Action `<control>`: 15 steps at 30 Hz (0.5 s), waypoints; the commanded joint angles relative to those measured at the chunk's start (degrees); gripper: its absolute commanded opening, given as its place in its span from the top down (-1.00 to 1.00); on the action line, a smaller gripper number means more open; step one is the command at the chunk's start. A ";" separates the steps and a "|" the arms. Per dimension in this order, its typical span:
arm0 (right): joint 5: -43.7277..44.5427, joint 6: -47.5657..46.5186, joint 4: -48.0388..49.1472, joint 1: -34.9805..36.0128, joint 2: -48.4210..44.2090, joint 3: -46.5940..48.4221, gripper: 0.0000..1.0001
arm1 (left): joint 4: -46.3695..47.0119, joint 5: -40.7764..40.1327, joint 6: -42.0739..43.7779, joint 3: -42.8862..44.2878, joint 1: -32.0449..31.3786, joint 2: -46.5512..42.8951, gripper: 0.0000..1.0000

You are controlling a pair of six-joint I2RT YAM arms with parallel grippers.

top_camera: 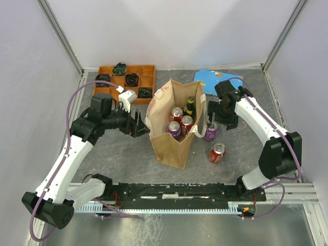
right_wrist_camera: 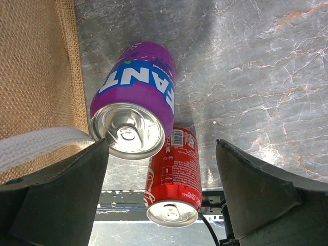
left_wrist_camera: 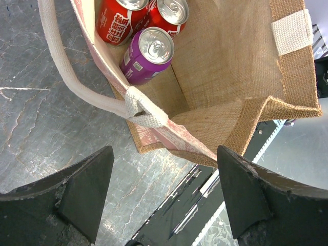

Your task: Place the beverage into the canvas bag

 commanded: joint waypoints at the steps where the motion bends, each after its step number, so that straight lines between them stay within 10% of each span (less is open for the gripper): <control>1: -1.23 -0.18 -1.10 -0.01 -2.59 2.00 -0.85 | 0.78 1.01 2.93 0.13 -0.27 -0.41 -0.75; 15: -2.94 -0.18 -1.31 0.12 -3.29 2.35 -0.84 | 0.78 1.08 2.93 -0.71 -0.45 -0.57 -0.74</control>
